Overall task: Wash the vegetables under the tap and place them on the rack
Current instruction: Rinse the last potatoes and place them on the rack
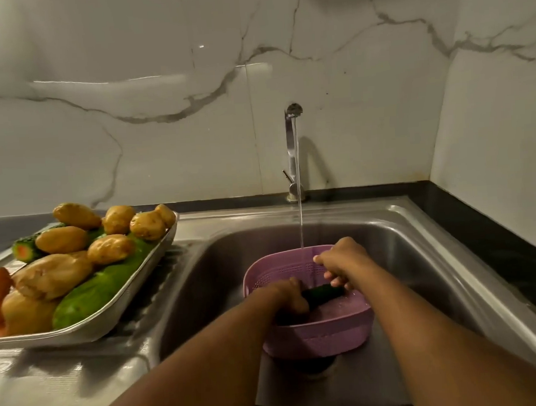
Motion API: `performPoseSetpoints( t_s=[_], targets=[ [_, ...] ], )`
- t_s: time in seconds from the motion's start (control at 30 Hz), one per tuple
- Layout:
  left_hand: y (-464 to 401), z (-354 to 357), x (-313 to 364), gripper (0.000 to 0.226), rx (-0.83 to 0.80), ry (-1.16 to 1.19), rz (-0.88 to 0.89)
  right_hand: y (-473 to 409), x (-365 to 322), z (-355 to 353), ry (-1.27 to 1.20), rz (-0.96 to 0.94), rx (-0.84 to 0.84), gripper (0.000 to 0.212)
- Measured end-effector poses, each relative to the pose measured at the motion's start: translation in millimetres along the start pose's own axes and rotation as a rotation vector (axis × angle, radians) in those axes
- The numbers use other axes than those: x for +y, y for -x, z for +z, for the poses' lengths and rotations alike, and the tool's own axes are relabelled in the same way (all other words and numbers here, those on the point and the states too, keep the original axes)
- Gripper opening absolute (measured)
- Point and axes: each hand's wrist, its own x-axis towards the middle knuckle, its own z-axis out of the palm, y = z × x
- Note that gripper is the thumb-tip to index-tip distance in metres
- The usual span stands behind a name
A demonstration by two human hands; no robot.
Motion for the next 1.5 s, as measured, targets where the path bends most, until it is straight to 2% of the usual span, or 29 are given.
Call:
performPoseSetpoints(
  t_s=[0.07,0.2,0.27,0.33,0.43,0.53,0.63,0.73,0.8,0.83,0.97,1.07,1.23,1.33,1.43,1.5],
  targets=[
    [3,-3,4,0.086,-0.03,0.309,-0.007,3,-1,-1,0.016,0.0,0.015,0.031],
    [21,-13,9,0.066,0.106,0.753,-0.048,8,-5,-1,0.005,-0.027,0.059,0.04],
    [37,-21,14,0.053,0.047,1.014,-0.04,10,-10,2,-0.074,-0.065,0.042,0.049],
    [52,-30,20,0.043,-0.036,1.275,0.021,17,-18,5,-0.268,-0.027,-0.01,0.055],
    [64,-39,27,0.036,-0.003,1.43,0.061,36,-34,8,-0.521,0.007,-0.071,0.033],
    [63,-41,28,0.037,0.094,1.472,0.069,48,-45,14,-0.618,-0.049,-0.034,0.024],
    [55,-45,26,0.043,0.238,1.502,0.106,50,-56,28,-0.607,-0.152,-0.016,0.031],
    [39,-47,22,0.04,0.374,1.493,0.106,41,-55,45,-0.546,-0.188,-0.002,0.037],
    [33,-48,22,0.041,0.361,1.448,0.109,47,-54,41,-0.575,-0.235,-0.043,0.024],
    [31,-46,22,0.041,0.328,1.389,0.113,49,-54,35,-0.595,-0.199,-0.044,0.023],
    [42,-37,34,0.034,0.243,1.177,0.165,35,-44,11,-0.689,-0.005,-0.037,0.041],
    [36,-41,37,0.032,0.352,1.186,0.188,36,-47,11,-0.748,0.001,-0.078,0.042],
    [13,-51,22,0.037,0.521,1.224,0.091,47,-55,32,-0.646,-0.119,-0.126,0.034],
    [17,-48,25,0.036,0.5,1.171,0.098,35,-52,38,-0.764,-0.121,-0.148,0.038],
    [23,-41,33,0.034,0.465,1.07,0.217,39,-48,19,-0.804,-0.003,-0.118,0.046],
    [25,-37,36,0.03,0.487,1.088,0.27,36,-44,13,-0.868,0.032,-0.116,0.053]
  ],
)
